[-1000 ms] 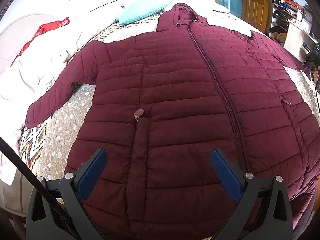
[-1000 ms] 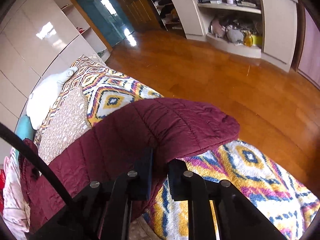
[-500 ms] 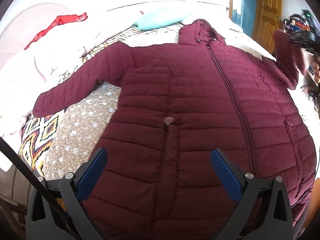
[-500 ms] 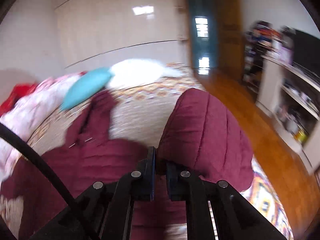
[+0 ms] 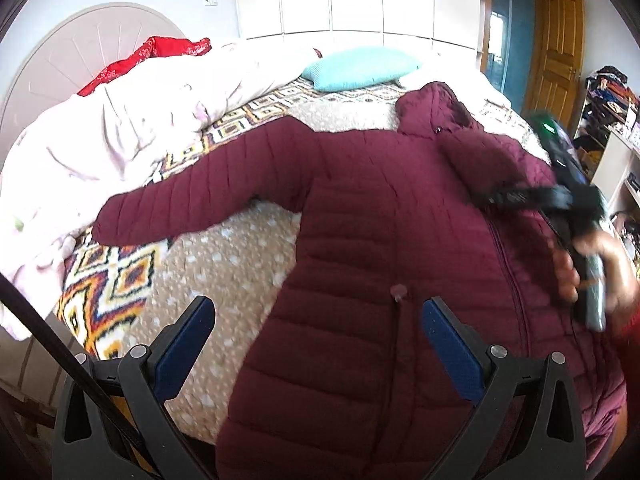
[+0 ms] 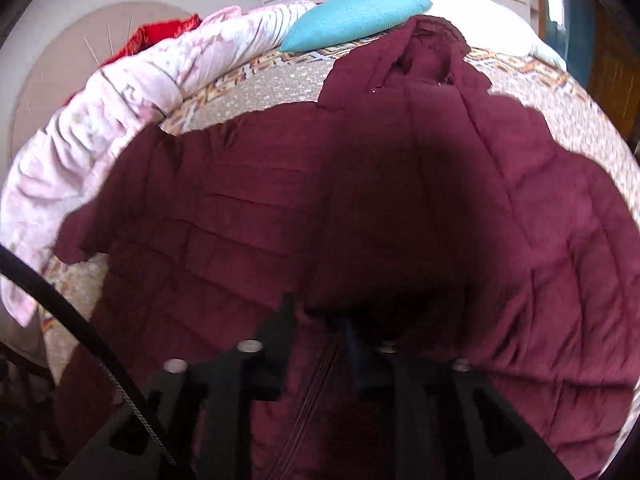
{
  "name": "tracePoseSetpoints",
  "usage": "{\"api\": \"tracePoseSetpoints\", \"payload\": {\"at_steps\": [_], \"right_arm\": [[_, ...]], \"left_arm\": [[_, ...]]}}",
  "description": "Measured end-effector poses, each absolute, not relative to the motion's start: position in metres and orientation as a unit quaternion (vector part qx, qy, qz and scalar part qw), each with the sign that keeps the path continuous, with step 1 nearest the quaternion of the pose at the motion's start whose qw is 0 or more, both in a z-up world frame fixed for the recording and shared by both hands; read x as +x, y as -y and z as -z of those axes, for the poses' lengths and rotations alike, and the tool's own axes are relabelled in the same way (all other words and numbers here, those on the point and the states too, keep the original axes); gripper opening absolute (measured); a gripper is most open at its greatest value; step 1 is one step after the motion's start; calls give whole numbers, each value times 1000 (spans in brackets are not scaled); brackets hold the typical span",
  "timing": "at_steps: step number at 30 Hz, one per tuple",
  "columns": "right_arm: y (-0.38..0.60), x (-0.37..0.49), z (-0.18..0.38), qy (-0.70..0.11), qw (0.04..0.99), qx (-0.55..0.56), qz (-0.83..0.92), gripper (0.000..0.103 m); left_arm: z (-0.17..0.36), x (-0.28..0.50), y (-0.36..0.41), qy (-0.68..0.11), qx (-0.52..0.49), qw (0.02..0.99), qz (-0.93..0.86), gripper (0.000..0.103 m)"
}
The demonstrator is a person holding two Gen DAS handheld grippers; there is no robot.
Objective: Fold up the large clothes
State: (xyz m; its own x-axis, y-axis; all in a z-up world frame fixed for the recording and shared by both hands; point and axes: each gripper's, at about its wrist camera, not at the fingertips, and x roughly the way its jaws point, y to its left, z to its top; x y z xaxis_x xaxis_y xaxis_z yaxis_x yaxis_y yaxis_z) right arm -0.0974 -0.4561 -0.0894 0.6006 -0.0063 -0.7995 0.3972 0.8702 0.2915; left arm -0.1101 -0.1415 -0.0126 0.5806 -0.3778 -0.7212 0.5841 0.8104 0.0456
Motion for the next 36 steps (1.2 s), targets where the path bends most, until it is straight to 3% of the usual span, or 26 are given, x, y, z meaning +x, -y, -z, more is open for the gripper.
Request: {"api": "tracePoseSetpoints", "payload": {"at_steps": [1, 4, 9, 14, 22, 24, 27, 28, 31, 36], "right_arm": [[454, -107, 89, -423, 867, 238, 112, 46], [460, -150, 73, -388, 877, 263, 108, 63], [484, -225, 65, -351, 874, 301, 150, 65], [502, -266, 68, -311, 861, 362, 175, 65], [503, -301, 64, -279, 865, 379, 171, 66], [505, -307, 64, -275, 864, 385, 171, 66], [511, -319, 65, -270, 861, 393, 179, 66], [513, -323, 66, -269, 859, 395, 183, 66], [517, -330, 68, -269, 853, 401, 198, 66], [517, -333, 68, -269, 850, 402, 207, 66]], "left_arm": [[11, -107, 144, -366, 138, 877, 277, 103], [6, -99, 159, -360, 138, 874, 294, 103], [-2, -92, 221, -339, 172, 862, 334, 102], [-4, -98, 307, -339, 212, 822, 405, 91], [36, -128, 437, -268, 354, 776, 448, 87], [46, -125, 456, -256, 378, 775, 437, 79], [61, -112, 478, -254, 410, 772, 415, 41], [63, -105, 481, -258, 411, 774, 406, 22], [52, -81, 475, -259, 381, 800, 385, 14], [30, -3, 422, -310, 266, 855, 321, 13]]}}
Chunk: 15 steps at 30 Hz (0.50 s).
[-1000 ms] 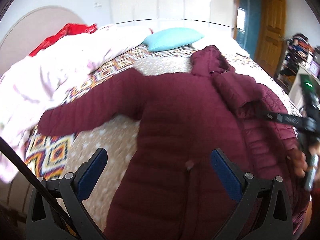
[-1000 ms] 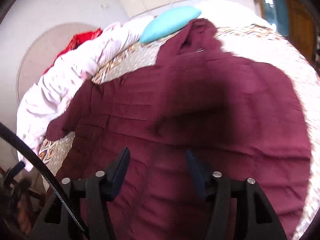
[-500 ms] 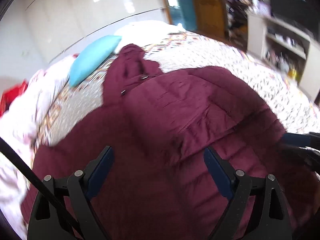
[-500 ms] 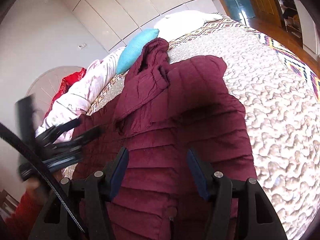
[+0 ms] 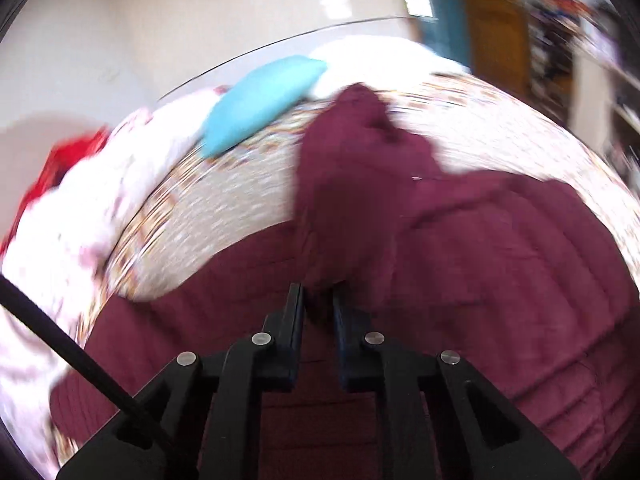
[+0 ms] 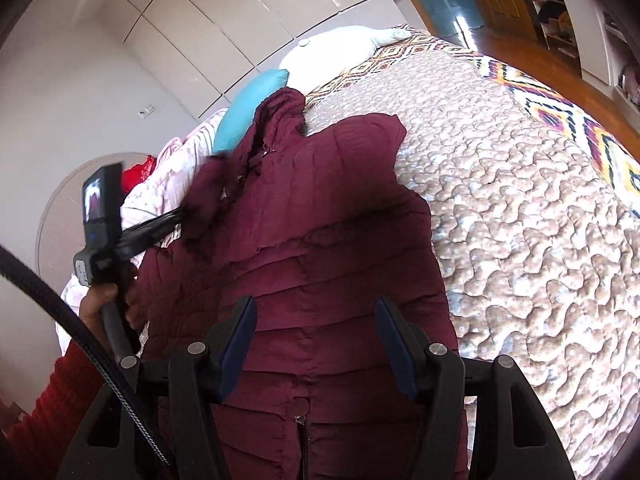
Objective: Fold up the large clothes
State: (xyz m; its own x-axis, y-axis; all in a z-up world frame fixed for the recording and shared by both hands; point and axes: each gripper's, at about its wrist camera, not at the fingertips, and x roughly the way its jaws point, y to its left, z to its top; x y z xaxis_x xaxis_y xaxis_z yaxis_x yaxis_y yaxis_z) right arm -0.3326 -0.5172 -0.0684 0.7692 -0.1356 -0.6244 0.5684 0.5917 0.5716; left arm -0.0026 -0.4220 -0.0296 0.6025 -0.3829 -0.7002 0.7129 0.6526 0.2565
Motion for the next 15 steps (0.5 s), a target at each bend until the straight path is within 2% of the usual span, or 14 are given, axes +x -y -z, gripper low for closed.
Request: {"api": "tracePoseSetpoints", "payload": {"at_steps": [5, 10, 12, 15], "right_arm": [[508, -312, 66, -289, 854, 384, 201, 66], [494, -280, 67, -319, 852, 371, 185, 66], [485, -264, 66, -333, 852, 363, 179, 66], [471, -243, 65, -351, 853, 348, 169, 67]], "left_arm": [[62, 51, 362, -376, 230, 855, 273, 15], [86, 56, 321, -381, 248, 863, 222, 15], [85, 61, 294, -403, 216, 858, 233, 21], [69, 65, 251, -408, 176, 862, 243, 38]]}}
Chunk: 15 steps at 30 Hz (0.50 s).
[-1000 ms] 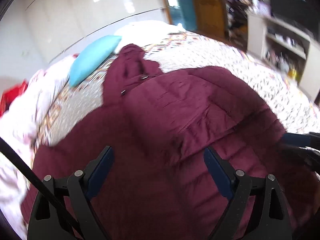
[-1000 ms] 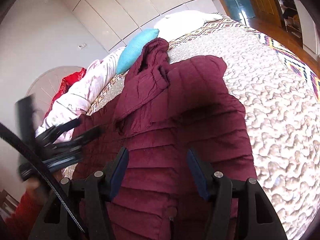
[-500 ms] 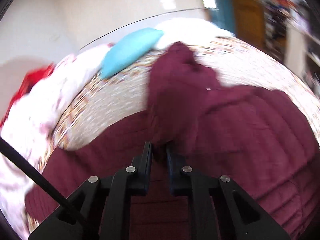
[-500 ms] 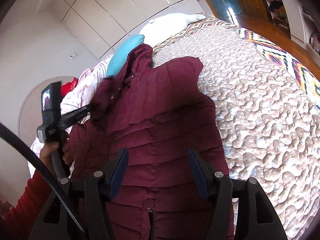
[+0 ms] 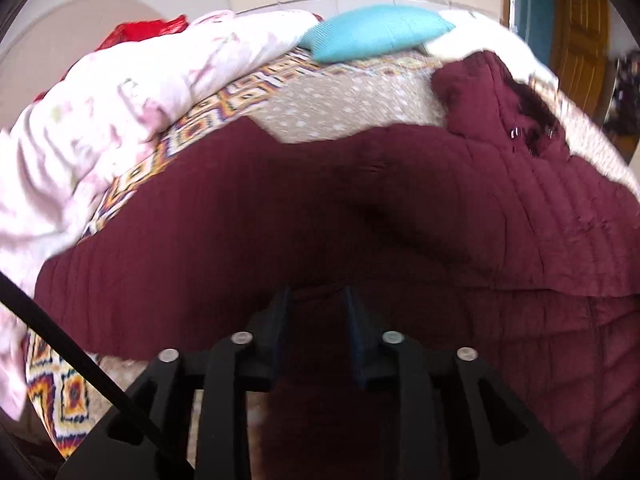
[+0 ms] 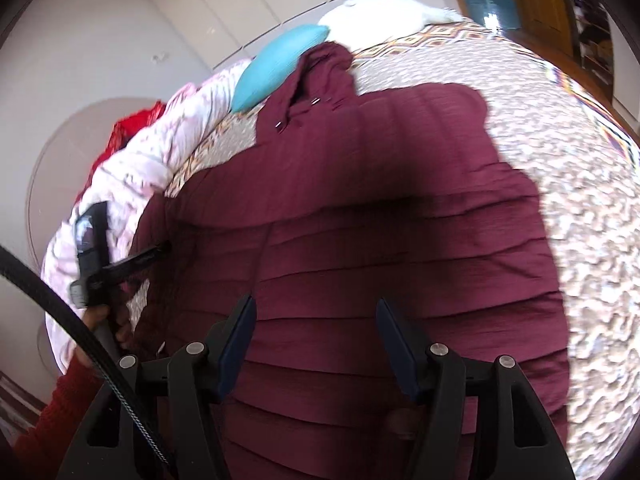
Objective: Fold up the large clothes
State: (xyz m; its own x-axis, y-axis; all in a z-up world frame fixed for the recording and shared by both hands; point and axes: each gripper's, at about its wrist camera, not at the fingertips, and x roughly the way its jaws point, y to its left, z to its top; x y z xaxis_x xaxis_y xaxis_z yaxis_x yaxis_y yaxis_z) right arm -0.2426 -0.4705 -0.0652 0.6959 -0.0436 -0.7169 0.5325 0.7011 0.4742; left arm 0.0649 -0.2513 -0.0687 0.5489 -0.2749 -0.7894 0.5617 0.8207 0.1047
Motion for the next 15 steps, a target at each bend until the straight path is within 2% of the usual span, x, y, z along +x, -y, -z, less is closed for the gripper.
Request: {"api": "tracePoseSetpoints", "payload": {"at_steps": [1, 2, 4, 7, 15], "right_arm": [[465, -235, 66, -357, 853, 343, 165, 67], [461, -227, 67, -362, 853, 339, 162, 67], [451, -214, 69, -371, 853, 332, 156, 68], [431, -189, 76, -383, 855, 317, 147, 67], [398, -142, 92, -407, 854, 292, 138, 68]], "left_arm": [[61, 67, 233, -405, 164, 867, 241, 51], [54, 69, 217, -401, 150, 871, 240, 59], [45, 79, 182, -399, 126, 879, 228, 60], [37, 105, 128, -411, 81, 886, 197, 69], [69, 178, -14, -472, -97, 868, 119, 71]]}}
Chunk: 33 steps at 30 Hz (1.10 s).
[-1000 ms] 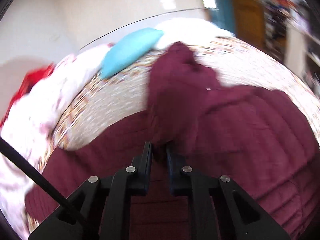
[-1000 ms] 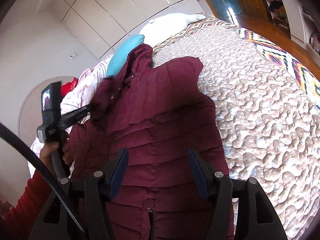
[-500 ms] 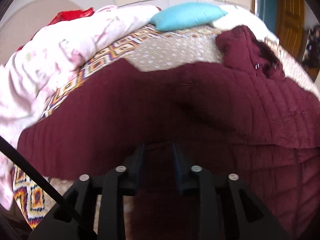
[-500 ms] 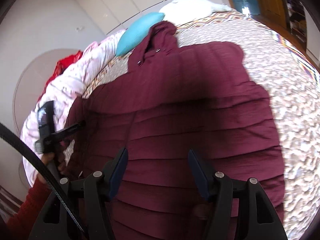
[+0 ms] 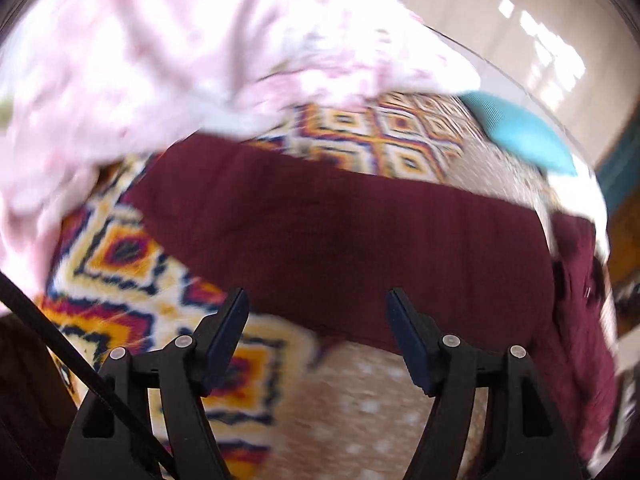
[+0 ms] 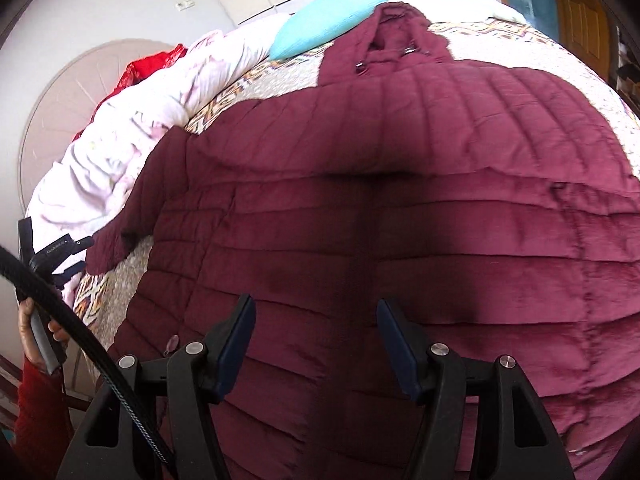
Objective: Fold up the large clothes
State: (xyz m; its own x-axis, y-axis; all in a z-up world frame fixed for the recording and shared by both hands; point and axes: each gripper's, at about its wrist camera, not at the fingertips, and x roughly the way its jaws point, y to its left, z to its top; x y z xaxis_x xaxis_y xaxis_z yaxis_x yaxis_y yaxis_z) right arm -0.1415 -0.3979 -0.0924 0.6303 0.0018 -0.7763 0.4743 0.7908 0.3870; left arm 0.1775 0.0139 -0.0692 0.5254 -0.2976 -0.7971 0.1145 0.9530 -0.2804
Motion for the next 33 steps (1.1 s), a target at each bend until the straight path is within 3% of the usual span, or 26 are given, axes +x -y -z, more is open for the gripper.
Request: {"api": "tracePoseSetpoints", "payload": {"at_steps": [10, 16, 19, 22, 23, 25, 27, 28, 29, 30, 31, 33], "right_arm": [[392, -91, 81, -401, 868, 245, 158, 67], [395, -10, 70, -391, 884, 191, 171, 67], [400, 30, 77, -406, 877, 196, 168, 60], [397, 56, 82, -416, 874, 195, 158, 60], [394, 57, 79, -411, 877, 191, 158, 62], [385, 58, 78, -405, 884, 183, 147, 80], [376, 65, 82, -412, 885, 153, 155, 82], [370, 73, 87, -425, 881, 119, 172, 80], [367, 79, 92, -435, 875, 91, 193, 72], [368, 85, 94, -440, 872, 80, 200, 31], [368, 88, 95, -443, 870, 90, 196, 15], [365, 87, 87, -427, 877, 117, 185, 12]], "left_arm": [[120, 216, -68, -506, -216, 829, 102, 73], [120, 238, -70, -499, -228, 830, 102, 74], [120, 245, -70, -499, -223, 832, 100, 74], [122, 251, -68, -496, -211, 836, 104, 74], [122, 252, -68, -495, -208, 837, 106, 74], [122, 254, -66, -490, -199, 842, 109, 76], [124, 259, -63, -487, -193, 845, 108, 76], [124, 261, -63, -486, -193, 846, 106, 76], [124, 262, -63, -486, -194, 846, 104, 76], [124, 263, -64, -487, -199, 844, 102, 76], [123, 264, -65, -487, -203, 843, 102, 76], [123, 266, -67, -488, -212, 840, 103, 76]]}}
